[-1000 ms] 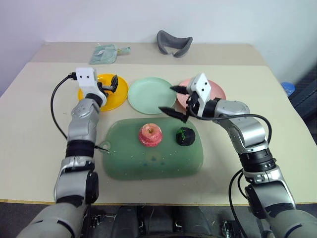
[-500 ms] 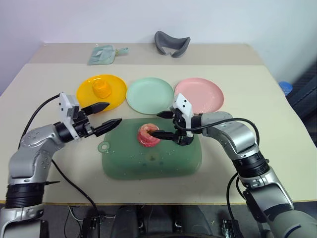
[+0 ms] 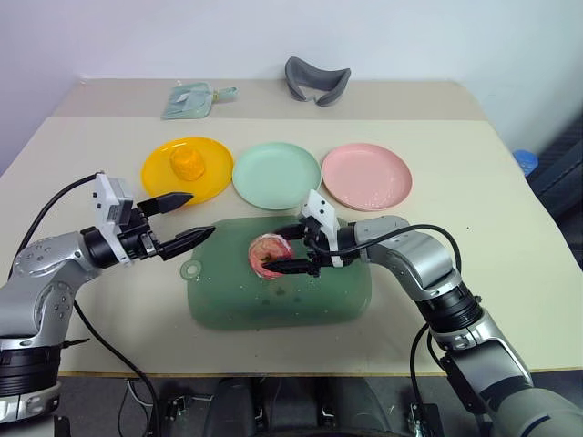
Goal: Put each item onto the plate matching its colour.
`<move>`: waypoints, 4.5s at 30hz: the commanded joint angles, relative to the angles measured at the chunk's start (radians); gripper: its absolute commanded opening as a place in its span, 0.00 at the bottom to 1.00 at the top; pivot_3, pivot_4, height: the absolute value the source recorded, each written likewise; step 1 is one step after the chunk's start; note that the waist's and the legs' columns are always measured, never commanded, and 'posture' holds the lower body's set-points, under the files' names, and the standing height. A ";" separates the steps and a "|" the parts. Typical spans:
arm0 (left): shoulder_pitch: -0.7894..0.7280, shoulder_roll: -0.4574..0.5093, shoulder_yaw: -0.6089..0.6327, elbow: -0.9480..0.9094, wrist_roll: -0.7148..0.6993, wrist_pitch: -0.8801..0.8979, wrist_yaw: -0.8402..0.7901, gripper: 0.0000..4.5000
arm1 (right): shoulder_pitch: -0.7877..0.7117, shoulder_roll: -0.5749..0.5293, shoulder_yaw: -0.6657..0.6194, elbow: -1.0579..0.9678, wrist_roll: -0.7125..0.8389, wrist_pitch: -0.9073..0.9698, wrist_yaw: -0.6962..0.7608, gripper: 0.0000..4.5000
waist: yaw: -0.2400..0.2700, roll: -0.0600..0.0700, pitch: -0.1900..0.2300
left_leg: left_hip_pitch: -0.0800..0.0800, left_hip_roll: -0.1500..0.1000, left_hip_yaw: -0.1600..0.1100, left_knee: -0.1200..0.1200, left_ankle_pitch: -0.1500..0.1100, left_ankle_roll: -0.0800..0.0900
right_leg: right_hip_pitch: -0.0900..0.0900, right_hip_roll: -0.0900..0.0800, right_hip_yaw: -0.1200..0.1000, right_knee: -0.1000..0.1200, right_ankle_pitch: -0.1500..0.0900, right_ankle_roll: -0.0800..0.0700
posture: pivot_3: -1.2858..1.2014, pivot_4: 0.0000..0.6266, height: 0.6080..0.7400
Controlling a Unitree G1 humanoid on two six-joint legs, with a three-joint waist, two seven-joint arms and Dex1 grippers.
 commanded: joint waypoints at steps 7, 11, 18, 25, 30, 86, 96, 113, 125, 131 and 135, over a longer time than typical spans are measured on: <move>0.017 -0.029 0.031 -0.048 -0.027 -0.001 0.032 1.00 | -0.032 -0.009 -0.118 -0.004 0.047 0.001 -0.022 0.62 | 0.002 0.000 0.000 | 0.000 0.000 0.000 0.000 0.000 0.000 | 0.000 0.000 0.000 0.000 0.000 0.000 | 0.52 0.24 1.00; 0.012 -0.046 0.029 -0.050 -0.030 -0.004 0.048 1.00 | -0.073 0.010 -0.220 0.035 0.077 -0.013 -0.065 0.62 | 0.000 0.000 0.000 | 0.000 0.000 0.000 0.000 0.000 0.000 | 0.000 0.000 0.000 0.000 0.000 0.000 | 0.52 0.24 1.00; 0.012 -0.059 0.013 -0.064 -0.037 0.004 0.056 1.00 | -0.196 0.000 -0.386 0.290 0.029 -0.133 -0.209 0.62 | 0.000 0.000 0.000 | 0.000 0.000 0.000 0.000 0.000 0.000 | 0.000 0.000 0.000 0.000 0.000 0.000 | 0.52 0.24 1.00; 0.010 -0.064 0.003 -0.092 -0.050 0.011 0.052 1.00 | -0.344 -0.025 -0.521 0.693 0.017 -0.213 -0.328 0.62 | -0.004 0.001 0.001 | 0.000 0.000 0.001 0.000 0.000 0.000 | 0.000 0.000 0.000 0.000 0.000 0.000 | 0.52 0.24 1.00; 0.062 0.002 0.040 -0.174 -0.116 0.056 -0.037 1.00 | -0.395 -0.046 -0.513 0.932 -0.036 -0.313 -0.283 0.62 | -0.007 0.002 0.001 | 0.000 0.000 0.001 -0.001 0.000 0.000 | 0.000 0.000 0.001 -0.001 0.000 0.000 | 0.52 0.24 1.00; -0.005 0.003 -0.024 -0.196 -0.125 0.096 -0.004 1.00 | 0.258 -0.131 -0.293 0.158 0.119 -0.209 0.057 0.82 | 0.008 0.006 0.004 | 0.001 0.000 -0.002 0.000 0.000 0.000 | 0.000 0.001 0.003 0.000 0.000 0.000 | 0.52 0.24 1.00; 0.035 -0.025 0.002 -0.239 -0.138 0.097 0.061 1.00 | 0.084 0.034 -0.303 0.230 -0.039 -0.472 -0.185 0.49 | -0.002 0.006 0.004 | 0.001 0.000 -0.002 0.000 0.000 0.000 | 0.000 0.001 0.003 0.000 0.000 0.000 | 0.52 0.24 1.00; 0.025 -0.094 -0.044 -0.278 -0.005 0.099 0.293 1.00 | -0.454 0.343 -0.315 1.216 -0.241 -0.959 -0.316 0.99 | -0.007 0.007 0.004 | 0.001 0.000 0.001 0.000 0.000 0.000 | 0.000 0.001 0.002 0.002 0.000 0.000 | 0.52 0.24 1.00; 0.164 -0.121 -0.009 -0.238 0.215 -0.140 0.365 1.00 | -0.254 0.160 -0.403 0.926 -0.182 -1.028 -0.222 0.99 | -0.003 0.007 0.004 | 0.001 0.000 0.000 0.000 0.000 0.000 | 0.000 0.000 0.002 0.001 0.000 0.000 | 0.52 0.24 1.00; 0.264 -0.089 0.067 -0.209 0.179 -0.192 0.280 1.00 | 0.244 -0.064 -0.475 0.216 -0.041 -0.709 -0.168 0.99 | 0.003 0.008 0.004 | 0.000 0.000 -0.002 -0.002 0.000 0.000 | -0.001 -0.001 0.003 -0.001 0.000 0.000 | 0.52 0.24 1.00; 0.332 -0.075 0.139 -0.230 0.132 -0.171 0.246 1.00 | 0.473 -0.185 -0.569 -0.040 0.048 -0.549 -0.172 0.99 | -0.007 0.008 0.004 | 0.002 0.001 -0.001 -0.001 0.000 -0.001 | 0.000 0.001 0.004 0.000 0.000 0.000 | 0.52 0.24 1.00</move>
